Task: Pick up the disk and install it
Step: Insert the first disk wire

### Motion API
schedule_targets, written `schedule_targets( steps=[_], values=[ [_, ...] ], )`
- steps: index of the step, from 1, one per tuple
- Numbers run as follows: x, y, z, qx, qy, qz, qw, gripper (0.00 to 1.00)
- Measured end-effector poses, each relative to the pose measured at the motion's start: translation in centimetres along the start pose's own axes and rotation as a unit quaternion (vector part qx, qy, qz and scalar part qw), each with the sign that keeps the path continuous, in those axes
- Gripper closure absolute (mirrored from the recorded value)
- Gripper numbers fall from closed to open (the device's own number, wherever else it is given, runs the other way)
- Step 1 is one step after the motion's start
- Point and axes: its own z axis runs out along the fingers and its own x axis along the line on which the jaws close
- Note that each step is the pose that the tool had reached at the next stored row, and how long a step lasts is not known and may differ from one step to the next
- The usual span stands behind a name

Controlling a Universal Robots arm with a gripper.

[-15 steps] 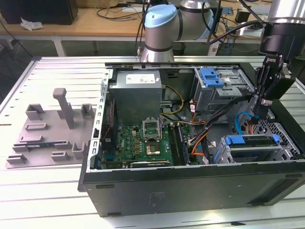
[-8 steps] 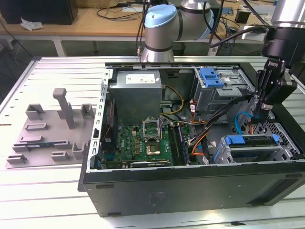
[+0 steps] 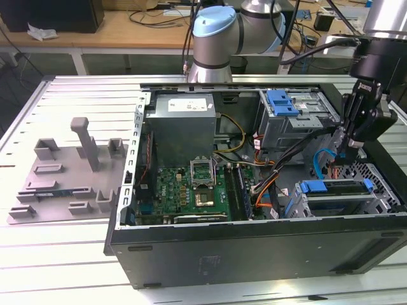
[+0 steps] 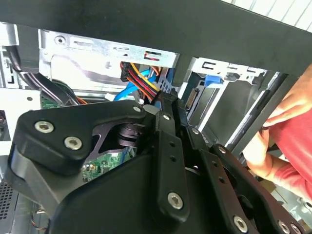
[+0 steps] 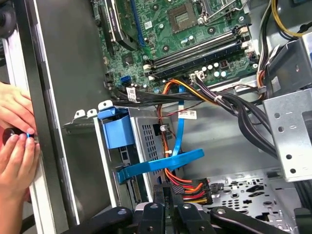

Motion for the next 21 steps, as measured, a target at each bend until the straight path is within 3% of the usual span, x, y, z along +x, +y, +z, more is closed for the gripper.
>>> schedule_targets(
  steps=[2, 5, 10, 11, 18, 21],
  values=[
    [0.18, 0.00, -0.09, 0.0002, -0.0083, -0.005, 1.0000, 0.84],
    [0.46, -0.02, -0.26, 0.0000, -0.0160, -0.009, 0.9998, 0.84],
    [1.38, -0.19, -0.36, -0.0014, -0.0237, -0.010, 0.9997, 0.84],
    [1.70, -0.25, -0.41, -0.0024, -0.0288, -0.011, 0.9995, 0.84],
    [2.55, -0.26, -0.40, -0.0061, -0.0531, -0.018, 0.9984, 0.84],
    [2.73, -0.22, -0.39, -0.0051, -0.0563, -0.023, 0.9981, 0.84]
  ],
)
